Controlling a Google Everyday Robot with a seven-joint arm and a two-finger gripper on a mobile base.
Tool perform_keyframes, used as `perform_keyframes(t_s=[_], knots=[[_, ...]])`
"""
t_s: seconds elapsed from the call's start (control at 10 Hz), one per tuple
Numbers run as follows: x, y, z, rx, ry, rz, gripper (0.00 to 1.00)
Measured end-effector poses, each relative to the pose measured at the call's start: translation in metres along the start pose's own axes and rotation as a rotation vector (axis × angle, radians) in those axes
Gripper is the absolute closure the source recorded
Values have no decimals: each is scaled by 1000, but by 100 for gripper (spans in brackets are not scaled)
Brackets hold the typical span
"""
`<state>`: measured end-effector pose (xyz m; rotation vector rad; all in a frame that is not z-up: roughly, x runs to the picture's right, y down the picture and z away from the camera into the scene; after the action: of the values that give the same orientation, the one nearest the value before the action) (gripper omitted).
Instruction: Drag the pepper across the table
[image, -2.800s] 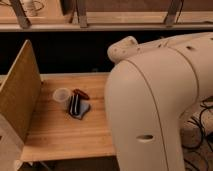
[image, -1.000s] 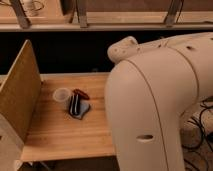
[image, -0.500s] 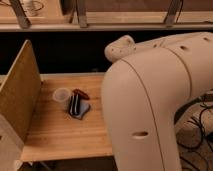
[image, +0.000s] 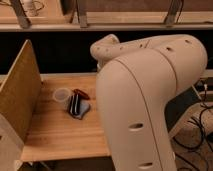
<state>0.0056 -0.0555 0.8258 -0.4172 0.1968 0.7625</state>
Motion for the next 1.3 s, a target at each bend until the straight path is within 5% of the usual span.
perform_keyframes(t_s=[0.5, 0.8, 1.1, 1.3], knots=[[-25, 11, 14, -38, -47, -93, 20], [-50, 35, 56, -135, -80, -152, 20], [-59, 38, 77, -222, -124, -141, 20], [-59, 37, 78, -230, -130, -136, 20]])
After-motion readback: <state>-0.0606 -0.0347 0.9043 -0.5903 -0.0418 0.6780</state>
